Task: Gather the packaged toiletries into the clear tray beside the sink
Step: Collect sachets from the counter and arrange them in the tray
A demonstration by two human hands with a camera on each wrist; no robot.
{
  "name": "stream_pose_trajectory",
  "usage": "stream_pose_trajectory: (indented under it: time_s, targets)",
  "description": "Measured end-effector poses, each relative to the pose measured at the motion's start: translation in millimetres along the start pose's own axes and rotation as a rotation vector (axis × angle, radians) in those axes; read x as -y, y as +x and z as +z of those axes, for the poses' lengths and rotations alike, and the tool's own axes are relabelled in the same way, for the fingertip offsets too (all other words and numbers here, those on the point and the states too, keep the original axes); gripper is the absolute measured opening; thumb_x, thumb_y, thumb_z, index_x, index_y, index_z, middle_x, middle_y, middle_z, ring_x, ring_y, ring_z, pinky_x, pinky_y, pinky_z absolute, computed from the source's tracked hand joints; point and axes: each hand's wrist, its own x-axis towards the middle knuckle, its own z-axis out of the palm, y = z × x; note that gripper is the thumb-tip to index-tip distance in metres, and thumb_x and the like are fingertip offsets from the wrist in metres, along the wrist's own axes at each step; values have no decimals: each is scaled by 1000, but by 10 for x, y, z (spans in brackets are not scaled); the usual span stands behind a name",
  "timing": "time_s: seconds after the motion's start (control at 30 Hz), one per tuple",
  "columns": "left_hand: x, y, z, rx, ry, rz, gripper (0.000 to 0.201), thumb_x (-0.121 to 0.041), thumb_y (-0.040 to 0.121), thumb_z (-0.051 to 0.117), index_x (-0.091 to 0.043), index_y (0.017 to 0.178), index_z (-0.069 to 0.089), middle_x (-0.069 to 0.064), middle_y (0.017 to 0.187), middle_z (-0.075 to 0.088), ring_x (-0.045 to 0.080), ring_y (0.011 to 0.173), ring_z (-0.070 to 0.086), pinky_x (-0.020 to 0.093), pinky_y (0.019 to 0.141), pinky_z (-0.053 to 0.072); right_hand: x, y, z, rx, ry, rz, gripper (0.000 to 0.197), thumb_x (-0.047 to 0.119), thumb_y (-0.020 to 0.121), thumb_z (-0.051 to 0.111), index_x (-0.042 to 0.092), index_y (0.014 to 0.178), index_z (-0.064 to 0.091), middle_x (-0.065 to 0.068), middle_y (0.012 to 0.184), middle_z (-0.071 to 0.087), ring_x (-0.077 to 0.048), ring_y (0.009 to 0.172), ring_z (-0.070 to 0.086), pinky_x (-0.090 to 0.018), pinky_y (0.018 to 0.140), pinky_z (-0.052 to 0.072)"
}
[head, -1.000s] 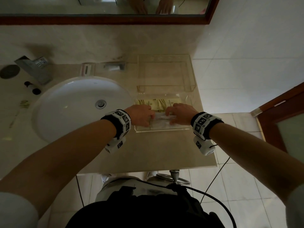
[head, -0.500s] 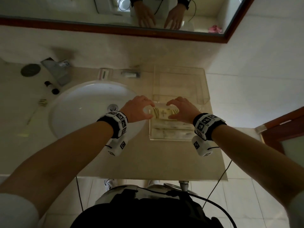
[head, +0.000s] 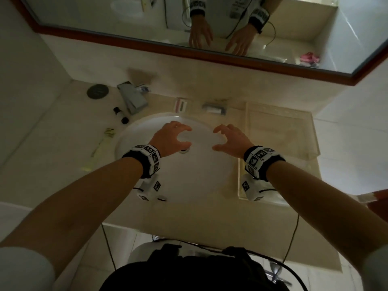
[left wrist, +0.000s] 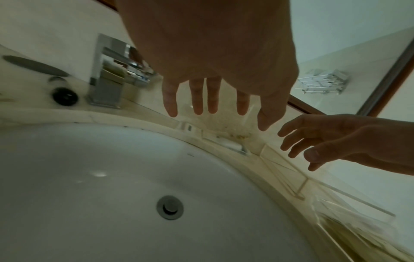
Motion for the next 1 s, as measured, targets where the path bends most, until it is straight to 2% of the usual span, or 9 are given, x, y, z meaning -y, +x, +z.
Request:
stream_pose_trajectory:
  time_s: [0.23, 0.37, 0.43, 0.57, 0.67, 0.83, 1.0]
  targets:
    - [638, -126, -314, -74, -37, -116, 51, -43, 82, 68, -34, 130, 52, 0, 138, 46, 20, 130, 40, 39, 108, 36, 566, 410, 265, 63, 7, -34, 62, 43, 80, 70, 32, 134, 42, -7, 130, 46, -28, 122, 43, -43, 102, 40]
    - [967, -203, -413, -98, -48, -183, 50, -44, 81, 68, -33, 127, 53, 1, 135, 48, 21, 127, 44, 41, 105, 39, 858, 613, 431, 106, 1, -59, 60, 41, 83, 68, 30, 136, 41, -7, 134, 44, -28, 123, 42, -39, 102, 37]
    - [1117, -244, -460, -117, -45, -228, 50, -47, 80, 66, -31, 126, 54, 2, 135, 49, 23, 127, 44, 41, 104, 41, 994, 710, 519, 125, 17, -73, 61, 40, 83, 69, 29, 136, 42, -9, 134, 43, -29, 125, 41, -40, 104, 37]
    - [1433, -334, -545, -182, 35, -414, 42, -40, 90, 58, -24, 129, 53, 11, 132, 49, 32, 122, 45, 41, 99, 40, 1221, 868, 676, 164, 11, -83, 64, 41, 81, 71, 28, 137, 42, -10, 135, 43, -29, 125, 40, -41, 105, 36]
    - [1691, -422, -589, -149, 90, -530, 43, -39, 94, 51, -23, 134, 48, 13, 132, 46, 33, 121, 45, 42, 99, 40, 1354, 948, 772, 176, 3, -94, 65, 41, 81, 71, 28, 137, 42, -11, 135, 43, -29, 126, 40, -41, 106, 36]
    - [1982, -536, -632, -93, 223, -620, 49, -33, 94, 48, -18, 140, 40, 16, 131, 44, 35, 120, 43, 43, 94, 40, 1526, 1056, 910, 211, 1, -100, 65, 40, 81, 71, 28, 138, 41, -10, 135, 44, -29, 125, 40, -40, 104, 38]
    - [2155, -592, -660, -4, 295, -680, 46, -28, 94, 49, -6, 132, 39, 19, 129, 47, 35, 118, 45, 42, 90, 42, 1661, 1120, 1027, 223, -8, -114, 65, 40, 81, 71, 27, 137, 42, -11, 133, 45, -29, 124, 42, -38, 103, 35]
